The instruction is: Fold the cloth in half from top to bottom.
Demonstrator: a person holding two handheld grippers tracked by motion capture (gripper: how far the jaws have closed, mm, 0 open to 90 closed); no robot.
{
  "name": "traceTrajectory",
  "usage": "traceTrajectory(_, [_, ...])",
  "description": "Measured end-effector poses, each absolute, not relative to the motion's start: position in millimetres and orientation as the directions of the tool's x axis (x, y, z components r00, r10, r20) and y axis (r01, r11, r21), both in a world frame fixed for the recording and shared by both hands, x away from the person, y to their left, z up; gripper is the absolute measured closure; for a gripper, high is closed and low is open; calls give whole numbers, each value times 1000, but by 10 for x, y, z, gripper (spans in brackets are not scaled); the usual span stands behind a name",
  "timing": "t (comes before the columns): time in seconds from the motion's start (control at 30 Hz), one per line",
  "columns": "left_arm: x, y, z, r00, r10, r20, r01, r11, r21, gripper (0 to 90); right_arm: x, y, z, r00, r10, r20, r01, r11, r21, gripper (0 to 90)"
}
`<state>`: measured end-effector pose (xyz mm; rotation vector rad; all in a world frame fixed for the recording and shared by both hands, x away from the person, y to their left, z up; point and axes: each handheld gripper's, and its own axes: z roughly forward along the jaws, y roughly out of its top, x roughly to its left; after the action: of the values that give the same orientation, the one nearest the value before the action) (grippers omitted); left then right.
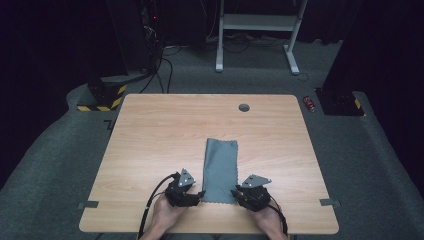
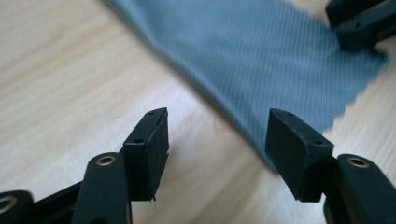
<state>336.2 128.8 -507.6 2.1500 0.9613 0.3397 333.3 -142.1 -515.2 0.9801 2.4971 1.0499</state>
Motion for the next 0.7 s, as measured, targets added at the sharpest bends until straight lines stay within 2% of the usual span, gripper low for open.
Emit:
traceTrajectory(0.13, [3567, 1255, -4996, 677, 734, -54, 524, -430, 736, 409, 3436, -1442, -5094, -729, 684, 22, 491, 500, 713, 839])
traceTrajectory(0.2, [3684, 1224, -4972, 667, 743, -55, 527, -419, 739, 422, 3534, -1421, -5063, -726, 687, 22, 493, 498, 714, 862])
traceTrajectory(0.33, [3926, 1159, -4933, 647, 761, -55, 534, -401, 744, 466, 3777, -1306, -5031, -713, 701, 21, 500, 487, 717, 866])
traceTrajectory(0.7, [4511, 794, -4904, 676, 735, -38, 498, -419, 759, 514, 4072, -1121, -5071, -679, 734, 14, 522, 469, 712, 860])
